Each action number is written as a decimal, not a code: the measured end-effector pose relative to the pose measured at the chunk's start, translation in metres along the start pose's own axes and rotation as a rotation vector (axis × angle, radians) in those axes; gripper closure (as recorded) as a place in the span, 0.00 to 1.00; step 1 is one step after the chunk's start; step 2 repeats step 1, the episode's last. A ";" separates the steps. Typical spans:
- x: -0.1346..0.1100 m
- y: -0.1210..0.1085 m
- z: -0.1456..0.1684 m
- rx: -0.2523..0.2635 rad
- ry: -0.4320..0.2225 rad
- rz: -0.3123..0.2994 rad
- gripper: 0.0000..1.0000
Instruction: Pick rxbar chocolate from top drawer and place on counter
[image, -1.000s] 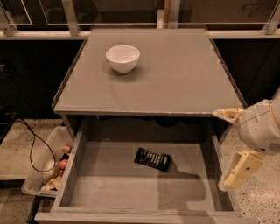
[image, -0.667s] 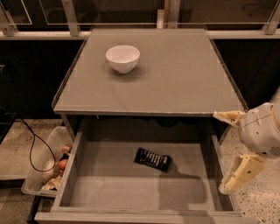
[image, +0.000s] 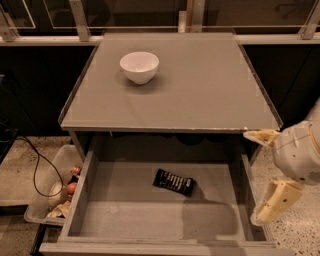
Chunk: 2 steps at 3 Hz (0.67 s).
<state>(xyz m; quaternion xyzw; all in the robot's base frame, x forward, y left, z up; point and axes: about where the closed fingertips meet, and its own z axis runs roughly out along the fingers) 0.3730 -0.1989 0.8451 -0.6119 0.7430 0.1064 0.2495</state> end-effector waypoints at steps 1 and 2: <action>0.000 0.000 0.000 0.000 0.000 0.000 0.00; 0.000 0.000 0.000 0.000 0.000 0.000 0.00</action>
Offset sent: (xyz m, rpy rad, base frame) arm 0.0000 0.0000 0.0000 0.0000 0.0000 0.0000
